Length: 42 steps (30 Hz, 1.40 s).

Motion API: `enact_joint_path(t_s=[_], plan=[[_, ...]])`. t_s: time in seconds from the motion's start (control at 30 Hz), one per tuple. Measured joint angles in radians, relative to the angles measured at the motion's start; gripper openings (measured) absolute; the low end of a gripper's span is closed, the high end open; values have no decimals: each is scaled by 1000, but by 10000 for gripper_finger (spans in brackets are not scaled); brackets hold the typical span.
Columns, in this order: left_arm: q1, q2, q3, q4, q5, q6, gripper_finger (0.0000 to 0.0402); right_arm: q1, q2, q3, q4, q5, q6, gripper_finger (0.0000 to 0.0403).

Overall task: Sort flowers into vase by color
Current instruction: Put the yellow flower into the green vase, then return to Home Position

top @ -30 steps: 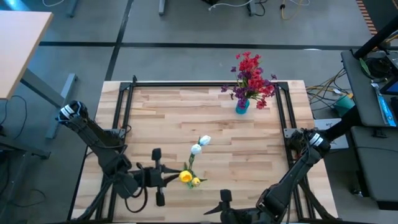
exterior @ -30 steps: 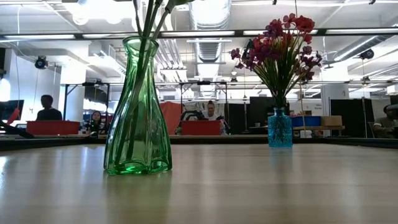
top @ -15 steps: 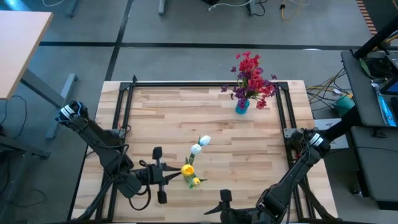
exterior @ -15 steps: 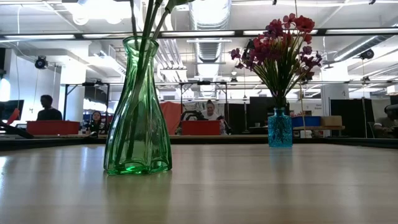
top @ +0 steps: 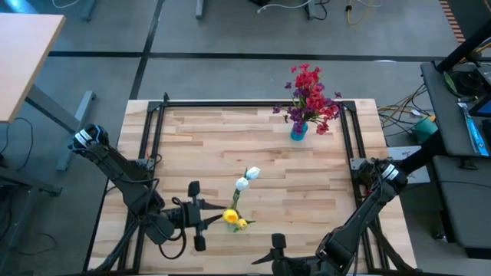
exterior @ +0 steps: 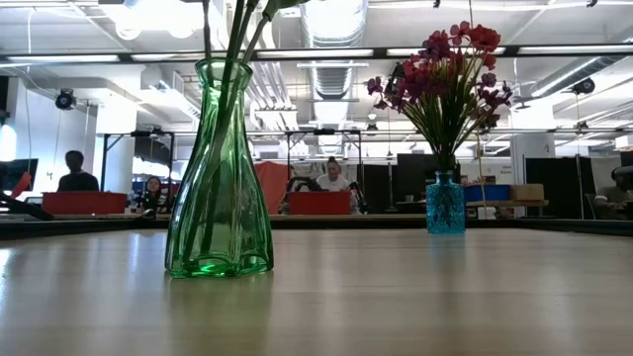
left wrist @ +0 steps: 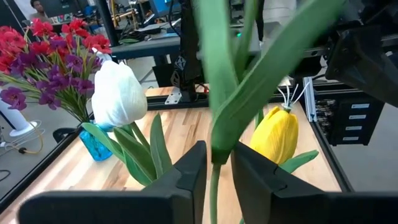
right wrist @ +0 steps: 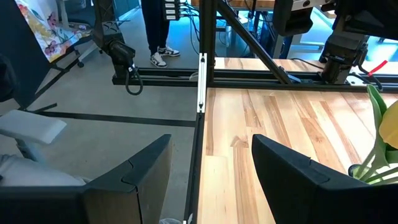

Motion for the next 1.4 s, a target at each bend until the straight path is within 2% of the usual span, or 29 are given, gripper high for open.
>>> enact_joint_path(t_s=[0.27, 0.7, 1.0, 1.2, 1.4], plan=[[0, 0, -1, -5, 0, -10, 82, 0, 0, 0, 0, 0, -1, 215], [0, 0, -3, -8, 0, -71, 89, 0, 0, 0, 0, 0, 0, 215], [-8, 0, 3, -174, 0, -208, 127, 0, 1, 0, 0, 0, -2, 215], [-51, -20, 3, -195, 16, -203, 148, 0, 1, 0, -8, 0, -65, 215], [-125, -102, 44, -302, 53, -210, 151, 0, -14, -2, -10, -1, -160, 215]])
